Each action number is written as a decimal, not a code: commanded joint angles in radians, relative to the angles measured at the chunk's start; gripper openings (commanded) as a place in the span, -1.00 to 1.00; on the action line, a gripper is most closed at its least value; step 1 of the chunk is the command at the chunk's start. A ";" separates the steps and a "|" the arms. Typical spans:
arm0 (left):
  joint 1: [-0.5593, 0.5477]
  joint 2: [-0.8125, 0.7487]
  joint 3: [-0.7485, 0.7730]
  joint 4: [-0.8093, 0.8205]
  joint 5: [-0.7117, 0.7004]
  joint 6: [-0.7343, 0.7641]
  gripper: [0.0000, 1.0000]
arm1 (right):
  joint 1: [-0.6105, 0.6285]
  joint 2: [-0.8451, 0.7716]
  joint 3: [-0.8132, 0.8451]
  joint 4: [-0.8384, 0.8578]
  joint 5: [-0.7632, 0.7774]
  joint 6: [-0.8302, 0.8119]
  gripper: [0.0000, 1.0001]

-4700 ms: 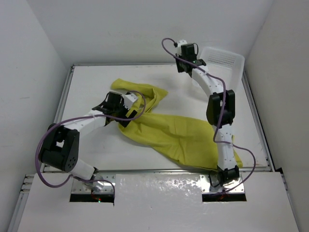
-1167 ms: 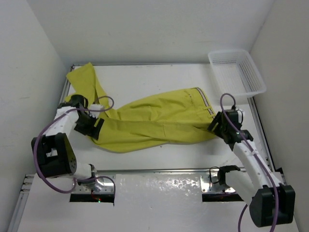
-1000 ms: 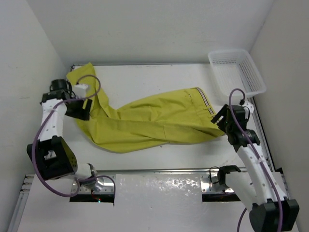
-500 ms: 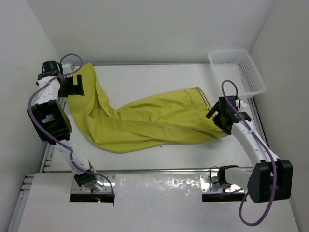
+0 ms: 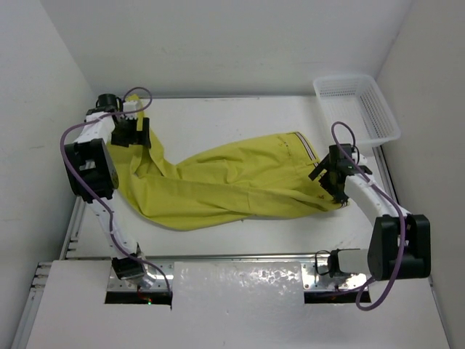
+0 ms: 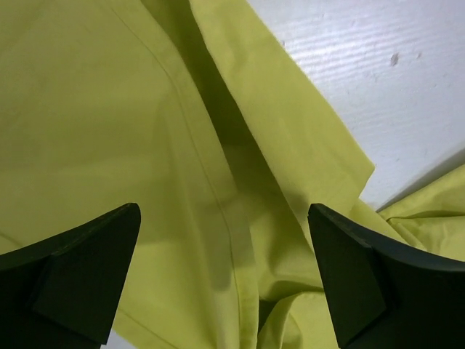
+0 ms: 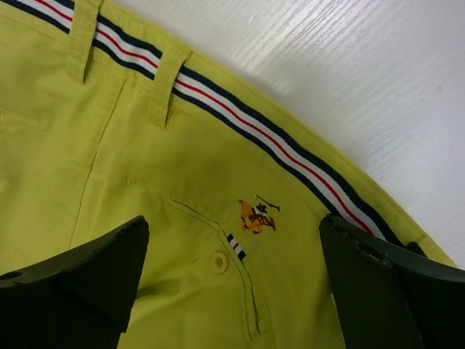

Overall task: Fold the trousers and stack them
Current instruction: Flatten the trousers out

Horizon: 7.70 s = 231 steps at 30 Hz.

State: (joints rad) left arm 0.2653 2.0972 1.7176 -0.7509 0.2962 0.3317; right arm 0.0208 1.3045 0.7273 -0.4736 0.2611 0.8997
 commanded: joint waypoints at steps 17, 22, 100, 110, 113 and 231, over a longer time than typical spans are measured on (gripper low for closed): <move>0.094 -0.026 0.147 -0.008 0.000 -0.054 -1.00 | -0.010 -0.019 -0.002 0.179 -0.062 -0.122 -1.00; 0.127 -0.077 0.344 -0.004 0.076 -0.095 -1.00 | -0.010 0.031 0.208 0.202 -0.086 -0.235 -1.00; 0.357 -0.651 0.557 0.028 -0.097 -0.131 -1.00 | -0.018 -0.360 0.957 0.044 -0.098 -0.463 -1.00; 0.163 -0.421 0.315 0.231 -0.130 -0.183 -1.00 | -0.018 0.057 0.948 0.081 -0.031 -0.318 -1.00; 0.124 -0.223 0.425 0.265 -0.164 -0.233 -1.00 | -0.018 0.203 1.014 0.084 0.036 -0.321 -1.00; 0.459 -0.470 -0.027 -0.277 -0.019 0.216 -1.00 | -0.364 -0.174 0.254 -0.203 0.092 -0.370 -1.00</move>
State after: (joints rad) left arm 0.7021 1.6363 1.5833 -1.1019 0.2661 0.5354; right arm -0.3126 1.1187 0.8982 -0.6945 0.1730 0.6197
